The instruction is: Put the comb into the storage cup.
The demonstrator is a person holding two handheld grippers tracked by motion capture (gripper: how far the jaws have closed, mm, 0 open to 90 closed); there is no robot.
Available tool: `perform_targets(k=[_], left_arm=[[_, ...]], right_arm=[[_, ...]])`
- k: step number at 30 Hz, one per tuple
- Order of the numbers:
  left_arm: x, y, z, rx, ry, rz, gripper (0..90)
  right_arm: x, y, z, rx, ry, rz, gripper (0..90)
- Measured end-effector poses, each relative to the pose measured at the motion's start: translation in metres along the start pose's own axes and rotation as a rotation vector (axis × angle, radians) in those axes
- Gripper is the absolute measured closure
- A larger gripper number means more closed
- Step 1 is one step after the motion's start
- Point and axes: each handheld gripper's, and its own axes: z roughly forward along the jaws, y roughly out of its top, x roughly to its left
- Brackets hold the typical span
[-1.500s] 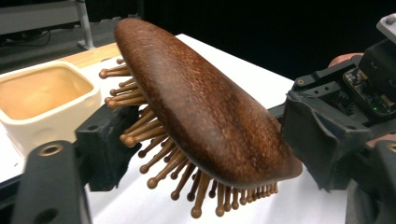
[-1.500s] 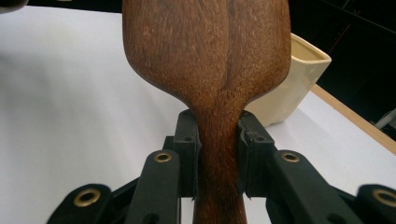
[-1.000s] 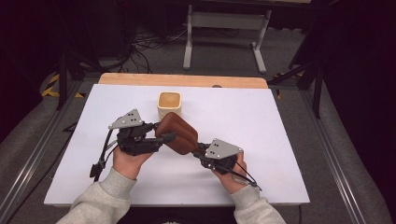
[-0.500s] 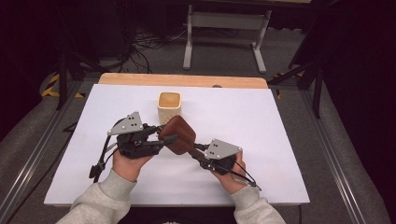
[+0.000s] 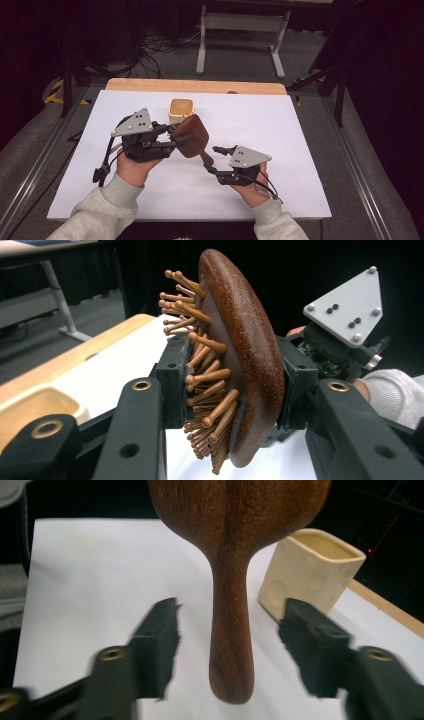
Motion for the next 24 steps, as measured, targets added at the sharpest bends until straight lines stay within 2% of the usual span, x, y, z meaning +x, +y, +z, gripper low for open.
perform_targets(k=[2, 3, 4, 9, 14, 24], left_arm=[[0.001, 0.002, -0.001, 0.003, 0.006, 0.007, 58.3], [0.002, 0.005, -0.002, 0.004, 0.013, 0.015, 58.3], [0.003, 0.009, -0.004, 0.002, 0.022, 0.019, 58.3], [0.009, 0.018, -0.011, -0.005, 0.046, 0.030, 58.3], [0.012, 0.025, -0.014, -0.007, 0.070, 0.035, 58.2], [0.021, 0.038, -0.021, -0.013, 0.111, 0.047, 58.2]], right_arm=[[-0.001, 0.000, -0.002, -0.019, 0.010, 0.015, 32.9], [-0.003, 0.000, -0.006, -0.042, 0.014, 0.034, 24.6], [-0.004, 0.000, -0.007, -0.049, 0.005, 0.040, 20.9], [-0.008, -0.002, -0.014, -0.056, -0.002, 0.057, 10.3], [-0.010, -0.006, -0.018, -0.043, -0.021, 0.077, 5.3], [-0.016, -0.016, -0.029, -0.048, -0.049, 0.106, 3.0]])
